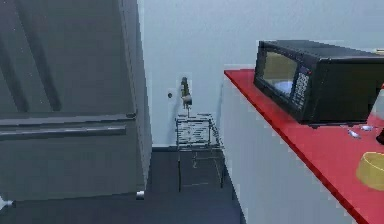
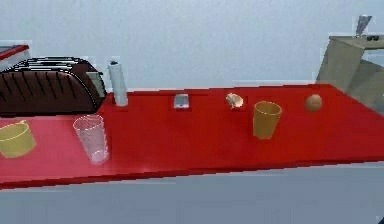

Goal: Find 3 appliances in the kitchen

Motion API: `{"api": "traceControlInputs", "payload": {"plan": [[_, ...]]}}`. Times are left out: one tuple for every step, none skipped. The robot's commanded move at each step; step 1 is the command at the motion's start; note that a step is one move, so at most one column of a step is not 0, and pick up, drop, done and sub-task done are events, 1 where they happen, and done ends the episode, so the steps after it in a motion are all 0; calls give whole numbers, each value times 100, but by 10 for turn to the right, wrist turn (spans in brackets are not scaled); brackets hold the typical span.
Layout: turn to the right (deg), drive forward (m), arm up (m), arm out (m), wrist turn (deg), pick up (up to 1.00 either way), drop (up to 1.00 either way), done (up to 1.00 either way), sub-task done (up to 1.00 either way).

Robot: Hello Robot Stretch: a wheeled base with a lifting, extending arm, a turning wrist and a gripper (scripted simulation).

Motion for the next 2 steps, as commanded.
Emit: {"api": "traceControlInputs", "payload": {"plan": [[0, 70, 0, 0, 0, 0, 0, 0, 0], [-450, 0, 0, 0, 0, 0, 0, 0, 0]]}}
